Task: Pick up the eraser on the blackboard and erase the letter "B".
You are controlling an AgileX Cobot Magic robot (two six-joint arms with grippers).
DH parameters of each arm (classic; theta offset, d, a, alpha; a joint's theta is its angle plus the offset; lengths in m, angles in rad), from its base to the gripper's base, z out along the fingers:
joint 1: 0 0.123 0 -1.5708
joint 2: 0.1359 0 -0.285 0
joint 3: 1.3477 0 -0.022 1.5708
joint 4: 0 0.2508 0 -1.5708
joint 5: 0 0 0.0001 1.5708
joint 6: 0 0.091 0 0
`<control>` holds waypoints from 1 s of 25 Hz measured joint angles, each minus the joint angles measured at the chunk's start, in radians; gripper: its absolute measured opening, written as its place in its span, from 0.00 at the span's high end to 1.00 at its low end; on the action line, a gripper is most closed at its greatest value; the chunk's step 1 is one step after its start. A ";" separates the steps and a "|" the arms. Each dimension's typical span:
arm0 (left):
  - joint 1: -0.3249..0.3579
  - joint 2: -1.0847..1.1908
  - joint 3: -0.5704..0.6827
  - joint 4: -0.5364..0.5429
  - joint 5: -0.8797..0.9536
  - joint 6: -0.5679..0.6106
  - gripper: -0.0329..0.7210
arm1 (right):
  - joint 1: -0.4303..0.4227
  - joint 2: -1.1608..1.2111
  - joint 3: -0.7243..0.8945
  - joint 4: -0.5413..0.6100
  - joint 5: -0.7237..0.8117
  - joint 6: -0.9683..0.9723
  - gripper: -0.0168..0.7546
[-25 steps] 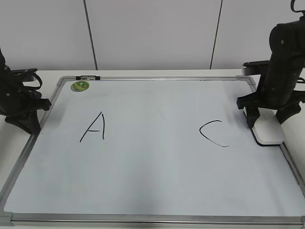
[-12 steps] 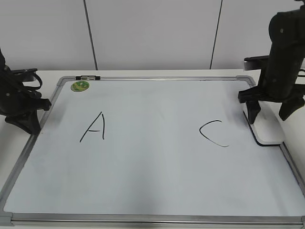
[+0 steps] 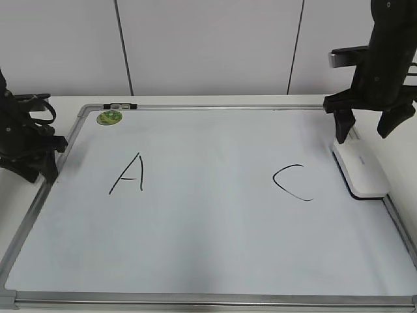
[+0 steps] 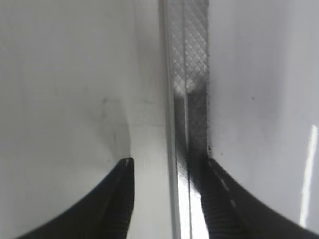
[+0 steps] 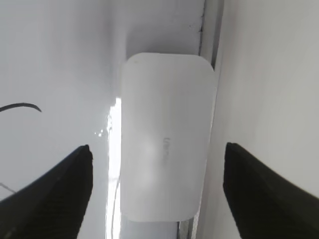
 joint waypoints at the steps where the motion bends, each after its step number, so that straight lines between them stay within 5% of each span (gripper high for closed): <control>1: 0.000 -0.004 0.000 0.005 -0.006 0.000 0.53 | 0.002 0.000 -0.002 0.001 0.000 -0.007 0.17; 7: 0.000 -0.018 -0.034 0.017 0.050 0.000 0.34 | 0.008 -0.063 -0.006 0.002 0.008 -0.035 0.18; 25: 0.000 -0.512 -0.102 0.002 0.329 -0.002 0.32 | 0.008 -0.590 0.091 0.111 0.033 -0.076 0.21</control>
